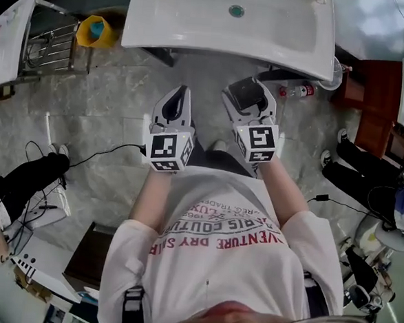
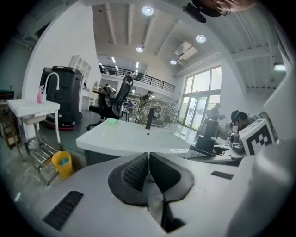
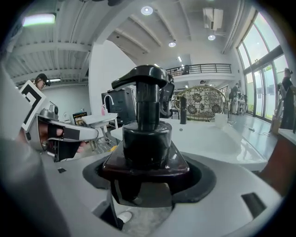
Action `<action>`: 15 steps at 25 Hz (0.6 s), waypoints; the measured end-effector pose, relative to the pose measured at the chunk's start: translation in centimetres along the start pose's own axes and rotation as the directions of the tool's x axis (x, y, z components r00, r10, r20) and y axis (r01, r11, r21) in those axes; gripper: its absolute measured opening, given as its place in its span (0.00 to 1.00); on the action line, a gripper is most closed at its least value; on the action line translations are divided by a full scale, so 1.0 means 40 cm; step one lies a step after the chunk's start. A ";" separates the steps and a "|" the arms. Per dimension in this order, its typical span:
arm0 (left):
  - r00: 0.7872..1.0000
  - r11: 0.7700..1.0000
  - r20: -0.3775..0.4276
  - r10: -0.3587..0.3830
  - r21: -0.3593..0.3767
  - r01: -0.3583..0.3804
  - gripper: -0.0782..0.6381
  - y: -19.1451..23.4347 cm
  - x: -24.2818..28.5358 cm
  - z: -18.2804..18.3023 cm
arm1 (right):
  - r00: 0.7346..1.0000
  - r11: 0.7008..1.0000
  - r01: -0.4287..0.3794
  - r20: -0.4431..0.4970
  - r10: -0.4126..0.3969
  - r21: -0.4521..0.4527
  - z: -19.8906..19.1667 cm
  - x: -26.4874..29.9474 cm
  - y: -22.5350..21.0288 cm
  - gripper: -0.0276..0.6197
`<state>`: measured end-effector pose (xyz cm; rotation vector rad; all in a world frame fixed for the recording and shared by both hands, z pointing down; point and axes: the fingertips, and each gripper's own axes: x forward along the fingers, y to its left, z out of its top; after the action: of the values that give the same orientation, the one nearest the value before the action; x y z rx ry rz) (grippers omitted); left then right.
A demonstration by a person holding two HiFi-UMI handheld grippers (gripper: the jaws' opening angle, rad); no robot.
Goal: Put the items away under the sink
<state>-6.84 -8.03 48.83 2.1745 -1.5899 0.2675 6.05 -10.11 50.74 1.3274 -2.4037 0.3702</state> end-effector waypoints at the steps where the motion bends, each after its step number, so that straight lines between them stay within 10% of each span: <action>1: 1.000 1.000 -0.009 0.011 -0.013 -0.011 0.15 0.001 -0.004 -0.029 | 1.000 1.000 -0.006 -0.013 0.006 -0.003 -0.028 0.002 0.000 0.62; 15: 0.999 0.998 0.000 0.040 0.054 -0.040 0.15 0.147 0.128 -0.399 | 1.000 1.000 0.015 -0.020 -0.015 0.022 -0.444 0.209 -0.023 0.63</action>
<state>-9.20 -6.74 66.39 2.1842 -1.6448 0.3275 6.14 -9.83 70.39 1.3443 -2.3789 0.4055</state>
